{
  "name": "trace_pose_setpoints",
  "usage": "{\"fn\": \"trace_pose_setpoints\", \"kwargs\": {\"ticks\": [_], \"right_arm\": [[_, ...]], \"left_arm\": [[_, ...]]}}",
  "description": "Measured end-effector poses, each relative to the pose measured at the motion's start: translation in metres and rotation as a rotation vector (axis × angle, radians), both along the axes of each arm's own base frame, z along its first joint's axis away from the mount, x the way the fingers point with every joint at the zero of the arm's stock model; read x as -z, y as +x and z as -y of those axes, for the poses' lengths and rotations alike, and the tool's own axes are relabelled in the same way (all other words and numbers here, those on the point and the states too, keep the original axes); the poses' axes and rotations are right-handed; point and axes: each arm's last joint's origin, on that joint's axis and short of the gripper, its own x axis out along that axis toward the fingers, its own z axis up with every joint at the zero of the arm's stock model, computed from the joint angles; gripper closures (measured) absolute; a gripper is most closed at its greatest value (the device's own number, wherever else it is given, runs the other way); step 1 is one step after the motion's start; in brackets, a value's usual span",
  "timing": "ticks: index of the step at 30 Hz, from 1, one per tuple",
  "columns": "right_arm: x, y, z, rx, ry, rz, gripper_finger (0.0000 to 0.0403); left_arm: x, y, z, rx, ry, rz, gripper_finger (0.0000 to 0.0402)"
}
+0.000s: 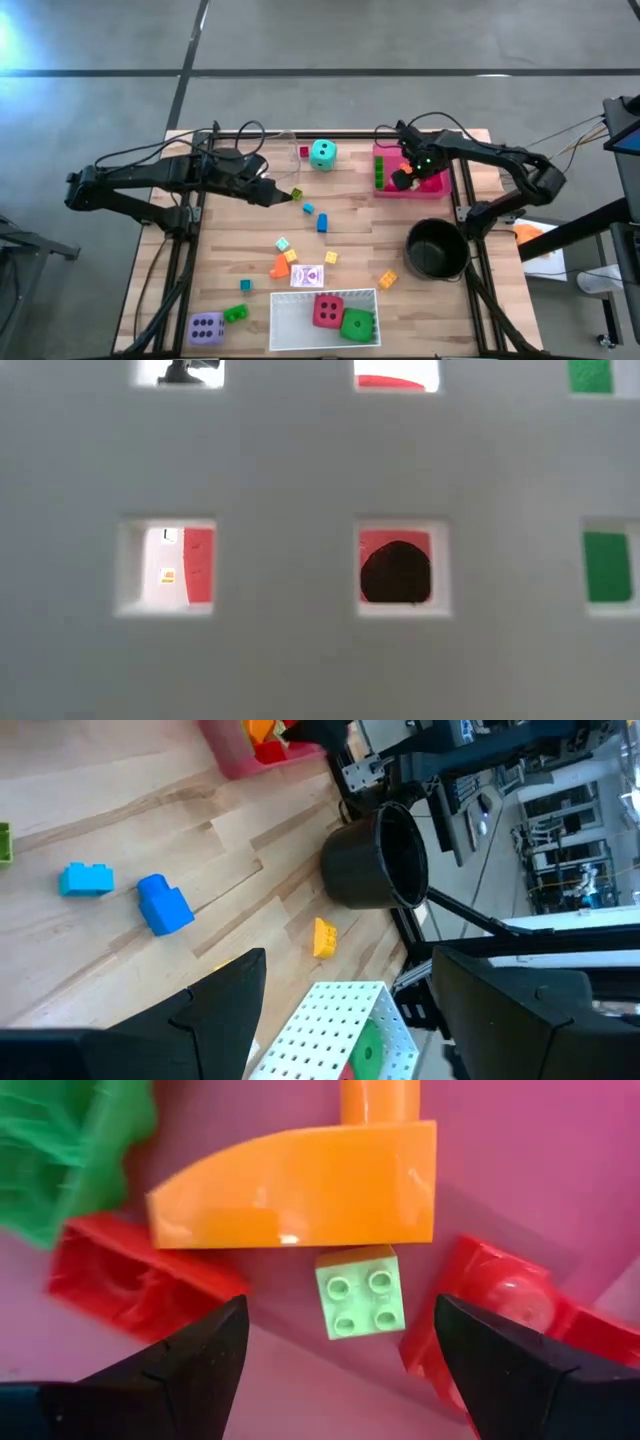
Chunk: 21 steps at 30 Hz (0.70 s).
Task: Pick & Place Toys
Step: Put the light blue game piece into the red bin
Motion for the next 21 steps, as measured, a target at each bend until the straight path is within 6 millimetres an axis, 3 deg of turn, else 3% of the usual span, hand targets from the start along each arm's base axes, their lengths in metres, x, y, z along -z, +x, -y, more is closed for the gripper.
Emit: {"fn": "trace_pose_setpoints", "kwargs": {"ticks": [9,21], "right_arm": [[-0.036,-0.017,-0.022,-0.022,-0.032,0.053,0.0092],[-0.101,-0.008,-0.046,-0.062,-0.176,0.265,0.0092]], "left_arm": [[0.037,0.014,-0.002,-0.043,-0.047,-0.286,0.0115],[0.099,0.037,-0.002,-0.118,-0.116,-0.706,0.0115]]}}
